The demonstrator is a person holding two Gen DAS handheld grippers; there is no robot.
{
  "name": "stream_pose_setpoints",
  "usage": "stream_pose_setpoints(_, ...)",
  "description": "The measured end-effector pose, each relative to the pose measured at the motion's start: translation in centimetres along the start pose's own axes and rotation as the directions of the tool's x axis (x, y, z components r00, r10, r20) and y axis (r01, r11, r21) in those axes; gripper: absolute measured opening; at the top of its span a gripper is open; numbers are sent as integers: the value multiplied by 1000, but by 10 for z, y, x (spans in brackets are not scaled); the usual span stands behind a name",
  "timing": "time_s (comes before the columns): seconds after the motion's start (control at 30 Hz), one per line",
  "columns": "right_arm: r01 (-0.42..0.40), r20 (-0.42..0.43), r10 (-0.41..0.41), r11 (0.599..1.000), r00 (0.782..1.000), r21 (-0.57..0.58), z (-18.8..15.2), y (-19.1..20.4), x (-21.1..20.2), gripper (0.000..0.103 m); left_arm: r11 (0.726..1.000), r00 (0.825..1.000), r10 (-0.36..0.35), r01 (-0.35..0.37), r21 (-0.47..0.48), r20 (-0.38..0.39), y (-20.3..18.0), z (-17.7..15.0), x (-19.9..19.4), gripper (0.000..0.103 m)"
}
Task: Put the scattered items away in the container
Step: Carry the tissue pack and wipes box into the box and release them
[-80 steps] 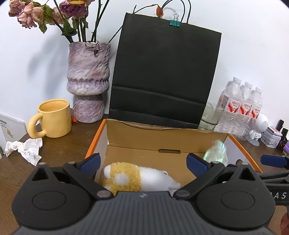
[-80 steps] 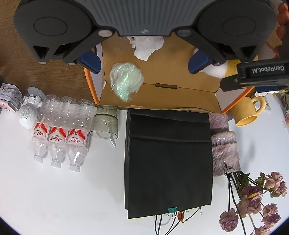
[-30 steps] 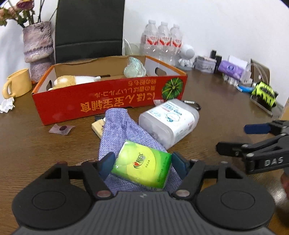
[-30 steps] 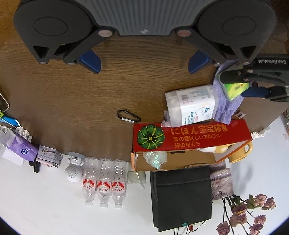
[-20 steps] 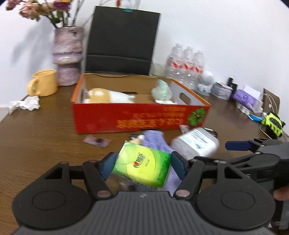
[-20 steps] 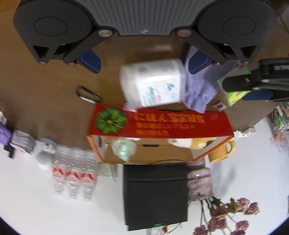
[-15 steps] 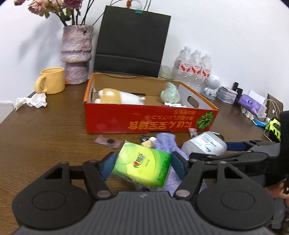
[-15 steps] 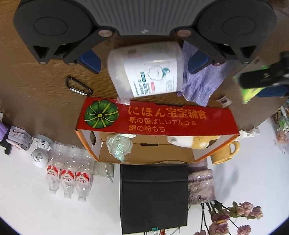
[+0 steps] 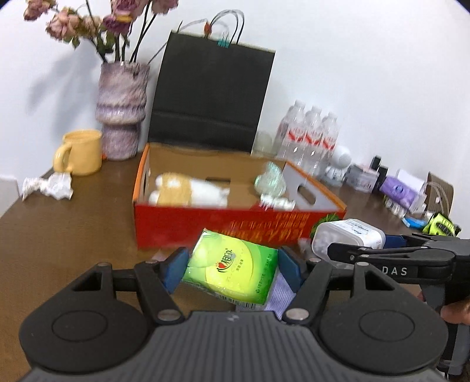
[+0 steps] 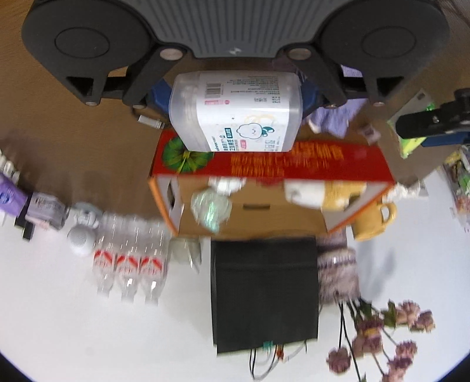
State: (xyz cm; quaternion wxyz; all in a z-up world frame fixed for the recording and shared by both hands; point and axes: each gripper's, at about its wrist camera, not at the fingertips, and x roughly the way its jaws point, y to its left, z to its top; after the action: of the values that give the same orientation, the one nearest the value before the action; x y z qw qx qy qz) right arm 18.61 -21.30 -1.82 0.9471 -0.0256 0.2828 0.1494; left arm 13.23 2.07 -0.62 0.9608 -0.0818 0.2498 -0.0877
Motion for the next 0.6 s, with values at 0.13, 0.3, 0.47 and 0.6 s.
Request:
stream_pose_setpoints(0.13,-1,65,2,1000,998,-10,26,-1,-9,82,1000,998,-7,7,7,56,-5,26,4,68)
stream_pose_setpoints(0.3,-9,124,10,1000,992,-8,61,-2,0,82,1000,994,-1,0,7,113,-8,58,26,68)
stream_pose_setpoints(0.47,-14,146,13,1000,989,10,87,-2,34,82,999,992,26,-23,-23,126,-3,77,69,68)
stream_pose_setpoints(0.6,-15,132,14,1000,991,9,94,-1,68,82,998,994,45,-41,-40,104,7,81,104,68)
